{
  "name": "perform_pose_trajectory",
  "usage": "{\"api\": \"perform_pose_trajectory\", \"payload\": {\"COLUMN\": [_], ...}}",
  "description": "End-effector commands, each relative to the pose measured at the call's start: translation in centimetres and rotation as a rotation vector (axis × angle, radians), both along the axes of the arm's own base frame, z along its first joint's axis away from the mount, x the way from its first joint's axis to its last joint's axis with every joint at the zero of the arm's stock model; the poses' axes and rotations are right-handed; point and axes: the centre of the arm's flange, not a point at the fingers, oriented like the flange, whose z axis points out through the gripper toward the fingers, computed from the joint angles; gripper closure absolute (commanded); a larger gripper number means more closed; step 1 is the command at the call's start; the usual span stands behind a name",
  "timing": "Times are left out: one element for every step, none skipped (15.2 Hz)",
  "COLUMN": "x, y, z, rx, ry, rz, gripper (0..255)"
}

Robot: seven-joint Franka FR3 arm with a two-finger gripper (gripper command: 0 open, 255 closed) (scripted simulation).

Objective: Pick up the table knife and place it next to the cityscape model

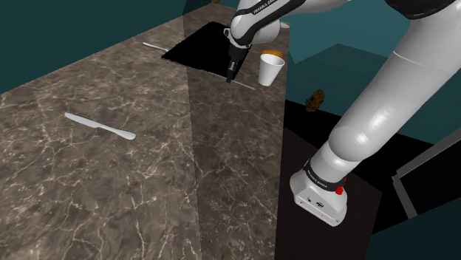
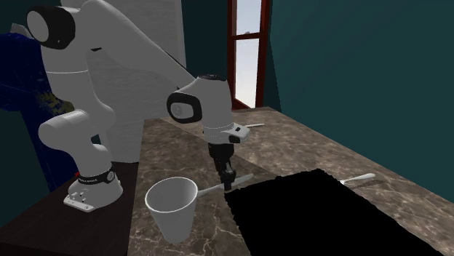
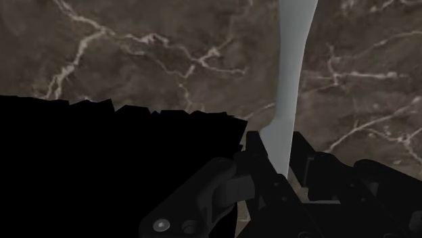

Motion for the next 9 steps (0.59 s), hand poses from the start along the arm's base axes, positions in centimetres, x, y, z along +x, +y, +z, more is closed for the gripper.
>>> {"api": "perform_pose_trajectory", "payload": {"x": [-0.05,-0.05,-0.05,0.02,-0.11,-0.02,-0.04,-0.06,-0.05], "y": [0.01,0.01,0.01,-0.02,-0.06,-0.06,-0.1,-0.08,0.01], "z": [-0.33,-0.33,-0.33,-0.35,-0.36,-0.34,-0.31,-0.31,-0.33], "rx": [0.001,0.001,0.001,0.001,0.001,0.001,0.001,0.001,0.001], "ry": [0.005,0.005,0.005,0.005,0.005,0.005,0.005,0.005,0.005], "rz": [0.0,0.0,0.0,0.0,0.0,0.0,0.0,0.0,0.0], "gripper": [255,255,255,0,0,0,0,0,0]}}
